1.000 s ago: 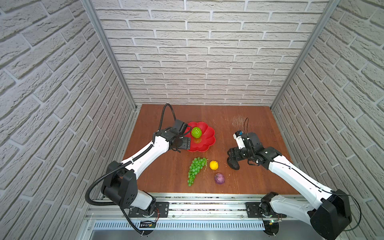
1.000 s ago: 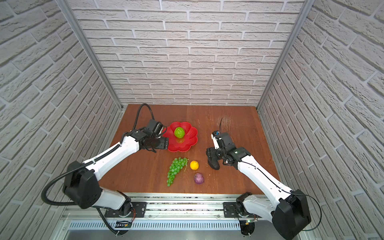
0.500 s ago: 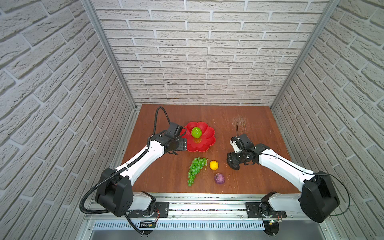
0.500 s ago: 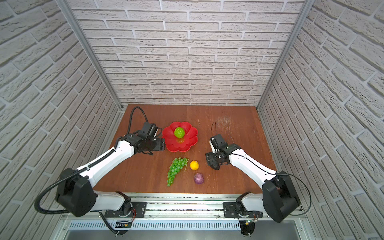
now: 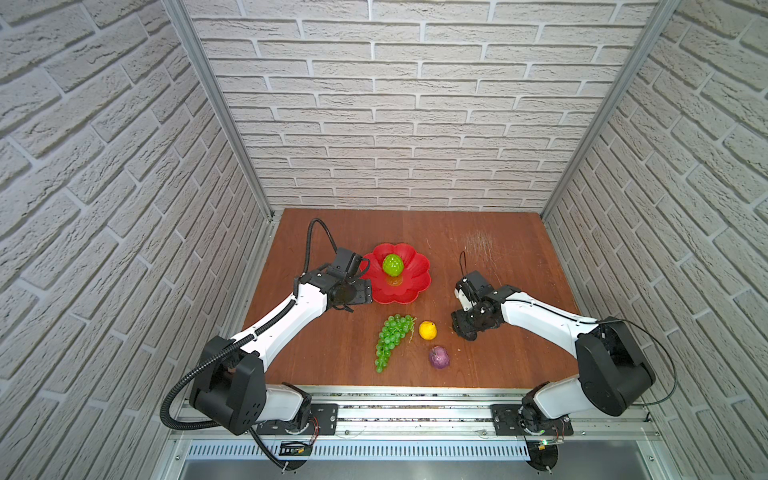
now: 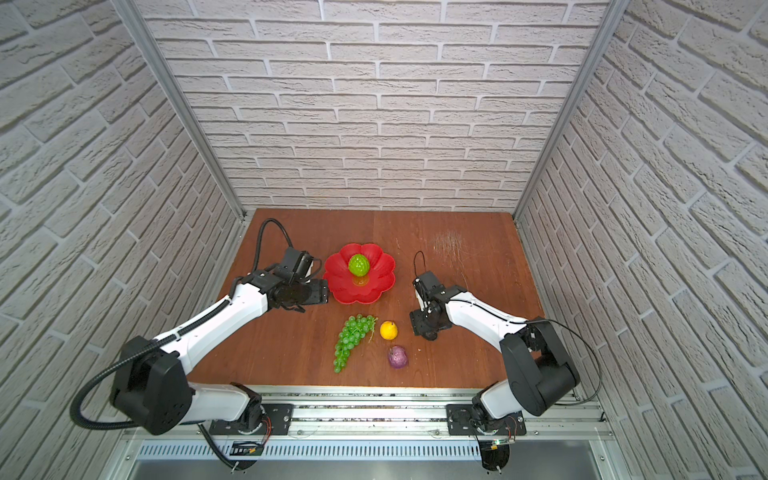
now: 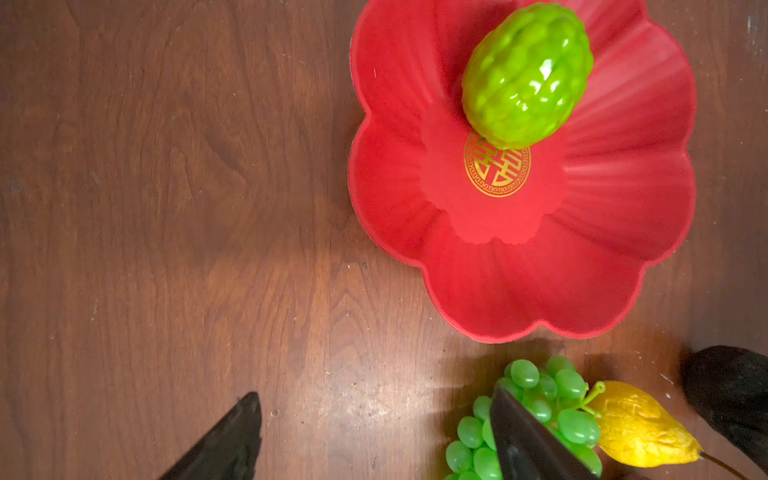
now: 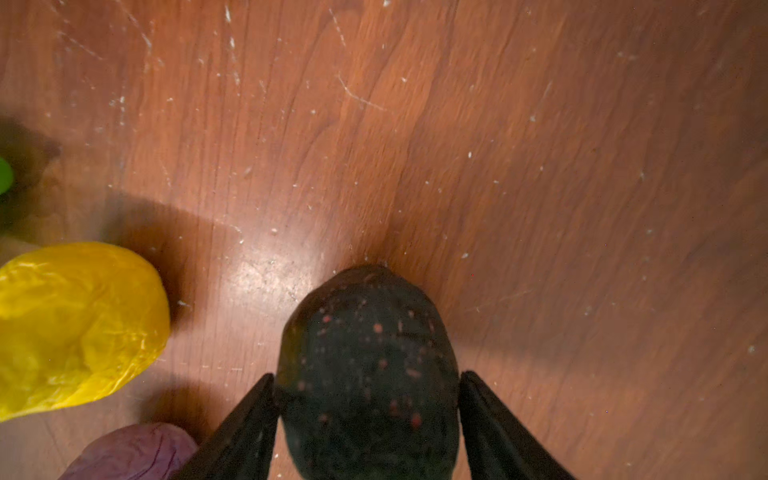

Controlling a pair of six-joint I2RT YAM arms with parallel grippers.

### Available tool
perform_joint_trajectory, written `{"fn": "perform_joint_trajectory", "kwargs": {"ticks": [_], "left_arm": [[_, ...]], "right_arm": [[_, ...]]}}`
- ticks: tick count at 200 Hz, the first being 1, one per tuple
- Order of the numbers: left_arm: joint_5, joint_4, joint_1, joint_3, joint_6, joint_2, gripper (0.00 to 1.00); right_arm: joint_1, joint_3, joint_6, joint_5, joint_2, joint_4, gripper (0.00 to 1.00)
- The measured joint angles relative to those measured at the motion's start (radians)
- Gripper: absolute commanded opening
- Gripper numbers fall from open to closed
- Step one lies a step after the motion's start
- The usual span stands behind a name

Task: Place and organize the fake fruits in the fruit bowl
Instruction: 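Grasp the dark avocado with the right gripper while the left draws back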

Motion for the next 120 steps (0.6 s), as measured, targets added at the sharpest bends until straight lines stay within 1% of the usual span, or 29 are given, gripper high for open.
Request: {"fn": "perform_joint_trajectory", "kwargs": {"ticks": [15, 38, 58, 91, 105, 120], "left_arm": [[0.002, 0.0, 0.002, 0.0, -0.001, 0.0, 0.86], [0.004, 0.0, 0.006, -0.001, -0.002, 0.0, 0.86], [0.004, 0.003, 0.007, -0.003, -0.002, 0.0, 0.85], [0.008, 0.007, 0.011, -0.018, -0.003, 0.0, 0.85], [0.008, 0.008, 0.012, -0.021, -0.004, 0.0, 0.86], [0.009, 0.008, 0.012, -0.023, -0.004, 0.0, 0.85]], "right_arm": [[0.001, 0.0, 0.0, -0.001, 0.012, 0.002, 0.66], [0.001, 0.0, 0.0, -0.002, 0.026, 0.008, 0.62], [0.001, 0.001, 0.002, -0.002, 0.03, 0.013, 0.55], [0.002, 0.001, 0.002, -0.005, 0.03, 0.019, 0.51], [0.002, 0.001, 0.002, -0.005, 0.029, 0.018, 0.46], [0.002, 0.001, 0.002, -0.005, 0.025, 0.017, 0.46]]}}
